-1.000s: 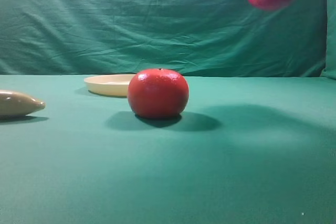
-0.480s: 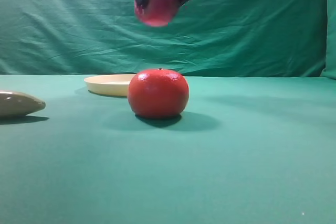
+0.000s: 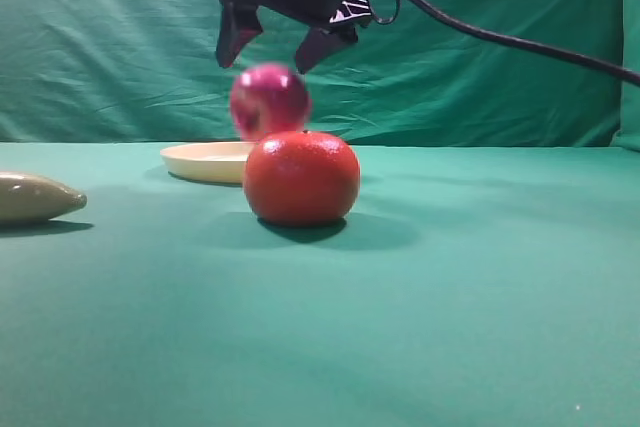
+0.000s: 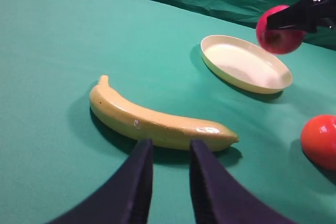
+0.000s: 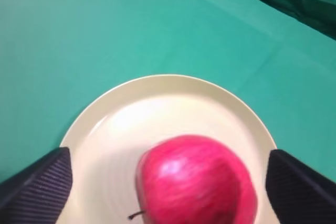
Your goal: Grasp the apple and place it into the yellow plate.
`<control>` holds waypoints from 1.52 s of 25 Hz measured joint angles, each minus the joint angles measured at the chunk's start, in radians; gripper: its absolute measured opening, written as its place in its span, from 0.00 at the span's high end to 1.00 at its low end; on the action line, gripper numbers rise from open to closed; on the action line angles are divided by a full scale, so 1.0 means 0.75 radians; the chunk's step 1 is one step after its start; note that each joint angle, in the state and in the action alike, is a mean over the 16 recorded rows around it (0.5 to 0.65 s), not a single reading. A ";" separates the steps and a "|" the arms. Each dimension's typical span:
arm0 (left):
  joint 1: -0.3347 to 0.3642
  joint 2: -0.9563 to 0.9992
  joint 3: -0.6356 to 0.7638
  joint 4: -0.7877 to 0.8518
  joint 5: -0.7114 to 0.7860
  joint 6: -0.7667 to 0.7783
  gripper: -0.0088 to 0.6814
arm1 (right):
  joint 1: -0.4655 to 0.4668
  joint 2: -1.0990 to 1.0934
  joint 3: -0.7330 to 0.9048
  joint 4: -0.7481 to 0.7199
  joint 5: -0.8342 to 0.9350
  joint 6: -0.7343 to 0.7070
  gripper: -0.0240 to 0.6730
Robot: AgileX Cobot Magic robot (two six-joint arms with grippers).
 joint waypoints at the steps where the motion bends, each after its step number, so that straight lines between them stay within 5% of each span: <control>1: 0.000 0.000 0.000 0.000 0.000 0.000 0.76 | 0.000 -0.015 0.000 -0.014 0.012 -0.001 0.12; 19: 0.000 0.000 0.000 0.000 0.000 0.000 0.76 | 0.004 -0.500 0.011 -0.237 0.588 0.215 0.92; 28: 0.000 0.000 0.000 0.000 0.000 0.000 0.76 | 0.035 -0.793 0.219 -0.284 0.690 0.353 0.97; 38: 0.000 0.000 0.000 0.000 0.000 0.000 0.76 | 0.065 -1.221 0.714 -0.265 0.477 0.363 0.97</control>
